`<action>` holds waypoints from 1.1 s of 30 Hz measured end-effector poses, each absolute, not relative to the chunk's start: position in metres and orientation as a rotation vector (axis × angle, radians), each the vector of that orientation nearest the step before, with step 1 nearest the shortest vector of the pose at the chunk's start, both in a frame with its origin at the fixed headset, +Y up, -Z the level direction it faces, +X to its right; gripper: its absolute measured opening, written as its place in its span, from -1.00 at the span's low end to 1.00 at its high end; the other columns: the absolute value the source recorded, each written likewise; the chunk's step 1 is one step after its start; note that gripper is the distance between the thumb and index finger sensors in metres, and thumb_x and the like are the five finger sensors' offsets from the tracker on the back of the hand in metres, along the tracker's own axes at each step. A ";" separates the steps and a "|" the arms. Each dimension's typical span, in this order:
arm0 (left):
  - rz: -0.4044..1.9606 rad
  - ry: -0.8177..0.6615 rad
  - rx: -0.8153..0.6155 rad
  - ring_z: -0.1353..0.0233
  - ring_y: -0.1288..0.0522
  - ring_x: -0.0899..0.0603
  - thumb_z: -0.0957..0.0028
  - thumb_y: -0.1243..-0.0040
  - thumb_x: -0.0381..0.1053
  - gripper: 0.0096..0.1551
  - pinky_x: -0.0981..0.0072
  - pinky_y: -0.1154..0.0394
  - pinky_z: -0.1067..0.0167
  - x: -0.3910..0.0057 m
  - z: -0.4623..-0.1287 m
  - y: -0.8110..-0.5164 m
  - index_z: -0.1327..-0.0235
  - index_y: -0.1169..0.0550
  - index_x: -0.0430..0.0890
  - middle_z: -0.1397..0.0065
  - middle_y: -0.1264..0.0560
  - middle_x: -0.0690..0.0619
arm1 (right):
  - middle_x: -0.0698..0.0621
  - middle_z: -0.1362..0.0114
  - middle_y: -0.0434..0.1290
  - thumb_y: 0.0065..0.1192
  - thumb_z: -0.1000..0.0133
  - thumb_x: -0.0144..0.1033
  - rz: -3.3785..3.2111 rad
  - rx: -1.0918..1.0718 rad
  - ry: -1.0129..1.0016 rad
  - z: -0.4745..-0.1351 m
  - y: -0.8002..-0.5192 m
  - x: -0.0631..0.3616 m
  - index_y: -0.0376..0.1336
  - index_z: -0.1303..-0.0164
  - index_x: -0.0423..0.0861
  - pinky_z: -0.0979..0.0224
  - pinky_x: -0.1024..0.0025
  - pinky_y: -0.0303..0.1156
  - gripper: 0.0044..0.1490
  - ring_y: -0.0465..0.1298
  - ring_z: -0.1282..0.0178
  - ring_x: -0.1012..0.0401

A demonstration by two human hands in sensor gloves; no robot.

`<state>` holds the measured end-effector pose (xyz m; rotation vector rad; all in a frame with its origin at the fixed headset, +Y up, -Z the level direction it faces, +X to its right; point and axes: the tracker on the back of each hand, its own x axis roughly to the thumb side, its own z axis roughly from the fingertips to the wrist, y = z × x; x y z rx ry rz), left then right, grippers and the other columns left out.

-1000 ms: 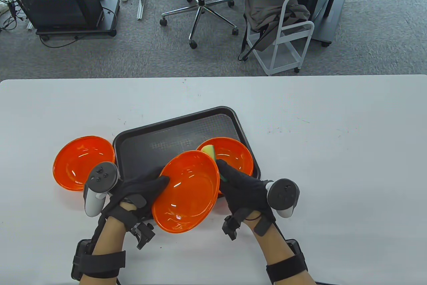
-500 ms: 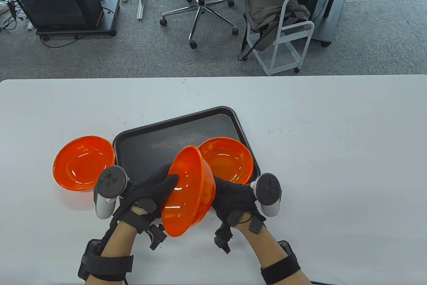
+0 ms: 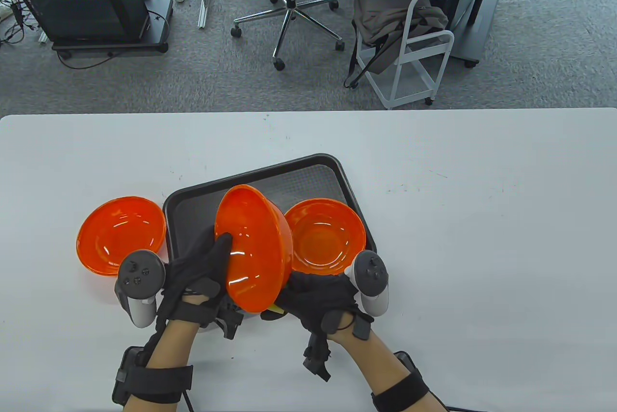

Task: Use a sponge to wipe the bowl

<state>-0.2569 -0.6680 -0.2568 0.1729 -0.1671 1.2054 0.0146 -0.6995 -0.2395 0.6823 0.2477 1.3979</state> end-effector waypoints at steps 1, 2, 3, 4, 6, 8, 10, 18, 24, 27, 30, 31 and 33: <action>1.210 -0.156 0.182 0.74 -0.63 0.16 -0.14 -0.15 0.22 -0.36 0.29 -0.73 0.56 -0.259 -0.257 -0.668 -0.20 -0.49 -0.26 0.41 -0.71 0.11 | -0.37 -0.12 0.58 0.34 -0.16 -0.23 1.396 0.684 0.248 -0.240 -0.699 0.015 0.20 -0.18 -0.44 -0.11 -0.08 0.54 -0.35 0.75 0.07 0.01; 1.211 -0.139 0.198 0.74 -0.64 0.15 -0.14 -0.15 0.22 -0.36 0.28 -0.73 0.56 -0.261 -0.257 -0.668 -0.20 -0.49 -0.26 0.40 -0.71 0.11 | -0.37 -0.11 0.58 0.34 -0.16 -0.23 1.393 0.686 0.246 -0.240 -0.699 0.015 0.20 -0.18 -0.44 -0.11 -0.08 0.54 -0.35 0.75 0.08 0.01; 1.208 -0.128 0.207 0.73 -0.64 0.15 -0.13 -0.15 0.21 -0.36 0.28 -0.73 0.56 -0.263 -0.257 -0.667 -0.19 -0.49 -0.26 0.39 -0.71 0.11 | -0.37 -0.11 0.59 0.34 -0.16 -0.23 1.391 0.686 0.243 -0.239 -0.698 0.016 0.20 -0.18 -0.45 -0.11 -0.08 0.54 -0.35 0.76 0.08 0.01; 1.201 -0.114 0.222 0.73 -0.65 0.15 -0.13 -0.16 0.21 -0.36 0.28 -0.73 0.55 -0.266 -0.257 -0.667 -0.19 -0.48 -0.27 0.39 -0.71 0.10 | -0.37 -0.10 0.59 0.35 -0.16 -0.23 1.390 0.684 0.235 -0.240 -0.696 0.017 0.21 -0.17 -0.45 -0.10 -0.07 0.55 -0.35 0.76 0.09 0.01; 1.187 -0.089 0.256 0.73 -0.65 0.14 -0.13 -0.17 0.20 -0.37 0.27 -0.73 0.56 -0.270 -0.256 -0.666 -0.19 -0.49 -0.27 0.39 -0.71 0.09 | -0.37 -0.08 0.60 0.35 -0.16 -0.21 1.397 0.682 0.217 -0.240 -0.695 0.021 0.22 -0.15 -0.46 -0.08 -0.07 0.55 -0.35 0.77 0.12 0.01; 1.165 -0.070 0.261 0.72 -0.65 0.14 -0.13 -0.17 0.19 -0.37 0.27 -0.73 0.56 -0.274 -0.256 -0.665 -0.20 -0.48 -0.27 0.39 -0.71 0.09 | -0.37 -0.07 0.60 0.36 -0.16 -0.21 1.406 0.683 0.201 -0.241 -0.693 0.025 0.22 -0.15 -0.46 -0.08 -0.07 0.56 -0.35 0.77 0.12 0.01; 1.153 -0.043 0.273 0.73 -0.65 0.14 -0.13 -0.18 0.19 -0.37 0.27 -0.73 0.56 -0.279 -0.256 -0.666 -0.20 -0.49 -0.27 0.39 -0.71 0.09 | -0.37 -0.07 0.60 0.36 -0.16 -0.21 1.402 0.677 0.177 -0.242 -0.691 0.030 0.22 -0.15 -0.45 -0.08 -0.06 0.56 -0.35 0.77 0.12 0.01; 1.136 0.000 0.240 0.78 -0.60 0.18 -0.13 -0.20 0.20 -0.38 0.31 -0.72 0.60 -0.287 -0.258 -0.669 -0.23 -0.50 -0.23 0.47 -0.70 0.11 | -0.36 -0.09 0.60 0.37 -0.17 -0.21 1.460 0.659 -0.008 -0.243 -0.677 0.052 0.22 -0.18 -0.42 -0.09 -0.08 0.55 -0.36 0.76 0.11 0.01; 1.139 -0.028 0.169 0.80 -0.59 0.18 -0.13 -0.20 0.20 -0.36 0.31 -0.72 0.62 -0.284 -0.259 -0.669 -0.27 -0.50 -0.22 0.49 -0.70 0.12 | -0.34 -0.18 0.57 0.37 -0.17 -0.23 1.541 0.664 -0.192 -0.240 -0.670 0.063 0.22 -0.26 -0.32 -0.14 -0.12 0.50 -0.39 0.72 0.04 -0.01; 1.101 -0.060 0.116 0.80 -0.59 0.18 -0.14 -0.19 0.21 -0.35 0.31 -0.72 0.62 -0.280 -0.259 -0.669 -0.29 -0.48 -0.22 0.49 -0.70 0.13 | -0.32 -0.25 0.55 0.35 -0.18 -0.24 1.596 0.656 -0.277 -0.237 -0.668 0.066 0.22 -0.31 -0.24 -0.18 -0.15 0.47 -0.40 0.68 -0.02 -0.03; 1.111 -0.102 0.083 0.80 -0.59 0.18 -0.14 -0.19 0.21 -0.35 0.32 -0.72 0.63 -0.276 -0.259 -0.668 -0.29 -0.49 -0.22 0.50 -0.70 0.13 | -0.29 -0.32 0.52 0.34 -0.18 -0.26 1.585 0.624 -0.316 -0.237 -0.669 0.069 0.21 -0.35 -0.17 -0.20 -0.18 0.45 -0.42 0.64 -0.09 -0.05; 1.116 -0.123 0.067 0.80 -0.58 0.18 -0.14 -0.20 0.21 -0.35 0.31 -0.71 0.63 -0.273 -0.259 -0.667 -0.28 -0.49 -0.22 0.50 -0.70 0.13 | -0.28 -0.34 0.50 0.33 -0.18 -0.26 1.579 0.610 -0.328 -0.237 -0.669 0.070 0.21 -0.36 -0.14 -0.21 -0.18 0.44 -0.42 0.63 -0.11 -0.06; 1.113 -0.174 0.029 0.80 -0.58 0.18 -0.14 -0.19 0.21 -0.35 0.31 -0.71 0.63 -0.267 -0.259 -0.666 -0.29 -0.49 -0.22 0.50 -0.70 0.13 | -0.26 -0.38 0.48 0.32 -0.18 -0.27 1.570 0.593 -0.336 -0.238 -0.670 0.071 0.21 -0.38 -0.11 -0.22 -0.19 0.43 -0.43 0.61 -0.15 -0.08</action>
